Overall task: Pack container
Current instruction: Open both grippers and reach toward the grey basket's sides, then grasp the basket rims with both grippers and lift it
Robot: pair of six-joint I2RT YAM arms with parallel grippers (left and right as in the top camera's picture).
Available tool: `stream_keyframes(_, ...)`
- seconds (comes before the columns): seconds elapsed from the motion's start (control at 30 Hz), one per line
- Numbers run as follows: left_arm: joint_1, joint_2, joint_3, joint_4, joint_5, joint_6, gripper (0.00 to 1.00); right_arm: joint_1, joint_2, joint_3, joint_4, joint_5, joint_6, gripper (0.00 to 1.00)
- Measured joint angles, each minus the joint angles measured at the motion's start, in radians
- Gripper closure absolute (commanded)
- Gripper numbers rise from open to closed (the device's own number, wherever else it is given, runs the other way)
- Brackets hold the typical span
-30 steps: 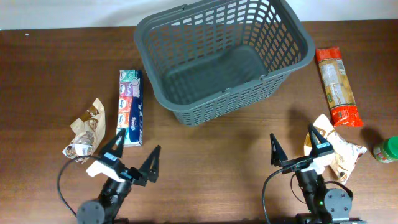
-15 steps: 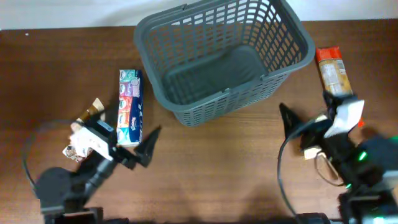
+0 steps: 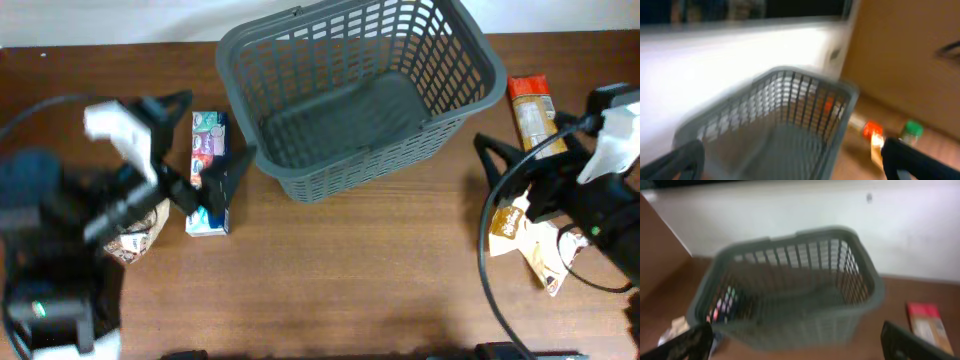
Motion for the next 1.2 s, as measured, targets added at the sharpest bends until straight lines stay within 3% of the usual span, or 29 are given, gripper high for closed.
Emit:
stream_keyframes(0.07,0.000,0.077,0.100,-0.132,-0.045,0.037,0.01,0.000,0.031,0.071,-0.071,0.015,0.001,0.01)
stream_keyframes(0.2,0.000,0.145,0.187,-0.210,-0.074,0.068,0.01,0.000,0.054,0.116,-0.165,0.033,0.000,0.01)
stream_keyframes(0.4,-0.023,0.174,0.198,-0.299,-0.101,0.082,0.01,0.000,0.075,0.117,-0.133,0.050,0.001,0.01)
stream_keyframes(0.57,-0.211,0.181,0.204,-0.435,-0.222,0.112,0.01,0.000,0.136,0.159,-0.072,0.053,0.001,0.01)
stream_keyframes(0.7,-0.480,0.182,0.214,-0.513,-0.430,0.122,0.01,0.000,0.241,0.268,-0.081,0.055,0.000,0.01)
stream_keyframes(0.8,-0.602,0.182,0.216,-0.569,-0.583,0.110,0.01,0.000,0.320,0.340,-0.084,0.048,-0.005,0.01)
stream_keyframes(1.0,-0.626,0.182,0.217,-0.681,-0.755,0.088,0.01,0.000,0.425,0.388,-0.084,0.048,-0.053,0.01)
stream_keyframes(1.2,-0.626,0.182,0.217,-0.703,-0.752,0.085,0.01,0.000,0.489,0.389,-0.073,0.048,-0.078,0.01)
